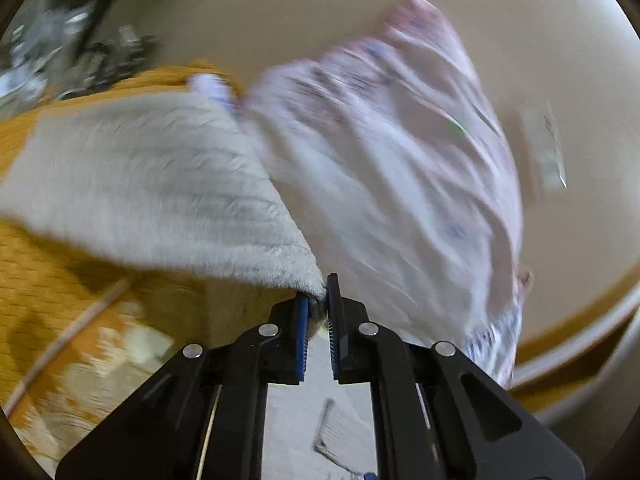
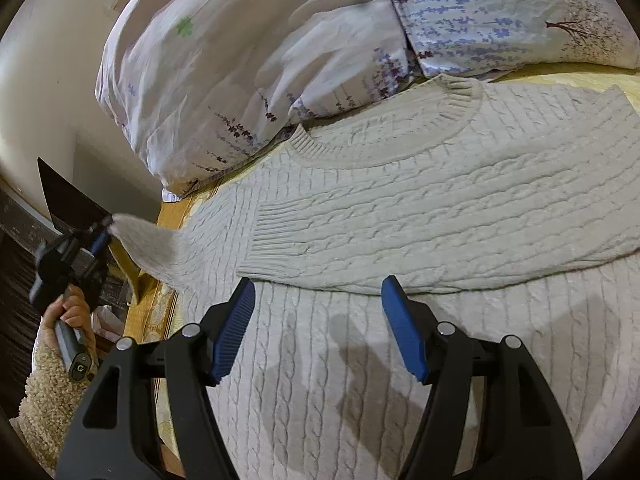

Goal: Fold small clothes
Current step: 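Fold the held sleeve across the sweater body, then open the left tool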

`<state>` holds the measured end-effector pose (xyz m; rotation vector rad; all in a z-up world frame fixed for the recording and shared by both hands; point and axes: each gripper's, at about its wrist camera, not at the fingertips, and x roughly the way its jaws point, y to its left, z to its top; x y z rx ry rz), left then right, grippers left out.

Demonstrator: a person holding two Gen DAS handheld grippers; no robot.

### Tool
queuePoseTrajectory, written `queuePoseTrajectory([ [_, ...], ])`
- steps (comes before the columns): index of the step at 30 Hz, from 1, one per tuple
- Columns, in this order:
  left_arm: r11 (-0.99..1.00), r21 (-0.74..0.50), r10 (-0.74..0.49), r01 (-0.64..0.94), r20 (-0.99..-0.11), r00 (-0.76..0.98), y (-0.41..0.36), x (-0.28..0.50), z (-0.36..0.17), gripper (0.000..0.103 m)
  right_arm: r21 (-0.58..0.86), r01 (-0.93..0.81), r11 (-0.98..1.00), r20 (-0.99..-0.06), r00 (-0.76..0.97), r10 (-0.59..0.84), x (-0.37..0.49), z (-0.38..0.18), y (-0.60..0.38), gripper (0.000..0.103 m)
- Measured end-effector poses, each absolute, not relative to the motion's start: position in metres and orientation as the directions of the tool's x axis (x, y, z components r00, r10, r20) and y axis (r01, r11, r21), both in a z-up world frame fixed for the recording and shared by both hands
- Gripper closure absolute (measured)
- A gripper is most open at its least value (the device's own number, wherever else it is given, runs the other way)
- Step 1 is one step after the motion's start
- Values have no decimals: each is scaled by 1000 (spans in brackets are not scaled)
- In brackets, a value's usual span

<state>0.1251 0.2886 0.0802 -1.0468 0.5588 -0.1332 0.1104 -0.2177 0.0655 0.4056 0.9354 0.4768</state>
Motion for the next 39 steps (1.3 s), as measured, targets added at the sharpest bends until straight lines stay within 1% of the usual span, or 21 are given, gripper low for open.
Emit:
queuePoseTrajectory([
  [5,580,-814,-494,17,-335,803,218,136,106,95,528,-191,827,-659,522,541,106,67,-231,38],
  [8,630,-771,-557,95,-363,747,169,138,110,95,523,-180,833,-658,536,529,102,68,-240,38],
  [10,653,-746,-601,130,-406,688,132,139,102,95,519,-172,837,-658,545,520,99,69,-246,38],
  [13,684,-715,-639,144,-491,592,84,139,78,95,514,-151,844,-661,557,502,95,68,-258,38],
  [15,716,-684,-633,137,-554,542,59,137,60,95,510,-140,849,-664,563,492,93,68,-264,38],
  [16,741,-660,-617,122,-599,511,47,135,47,95,504,-135,853,-667,566,483,92,68,-268,38],
  [18,765,-633,-600,115,-637,485,36,132,37,95,490,-132,862,-674,570,470,90,69,-272,38],
  [20,774,-626,-591,98,-659,465,37,126,26,95,469,-138,872,-680,574,456,89,71,-275,38],
  [22,761,-643,-600,83,-650,468,43,122,25,95,442,-165,882,-680,579,449,91,76,-273,38],
  [24,746,-662,-613,78,-636,468,52,118,28,90,418,-209,884,-672,584,456,94,84,-265,38],
  [26,731,-678,-615,75,-608,503,69,110,37,70,383,-279,880,-660,585,472,99,94,-249,40],
  [28,732,-678,-593,58,-594,543,85,104,43,63,342,-370,863,-647,573,503,104,107,-226,45],
  [30,725,-689,-570,14,-588,574,106,101,45,63,306,-449,839,-637,559,531,109,116,-198,46],
  [33,689,-719,-540,-93,-594,596,138,102,33,63,246,-558,792,-638,522,566,117,124,-154,48],
  [37,614,-759,-545,-216,-605,580,164,106,6,63,155,-652,742,-694,463,551,125,116,-96,54],
  [39,547,-798,-569,-255,-577,586,172,105,-5,64,113,-682,722,-720,445,533,126,110,-75,55],
])
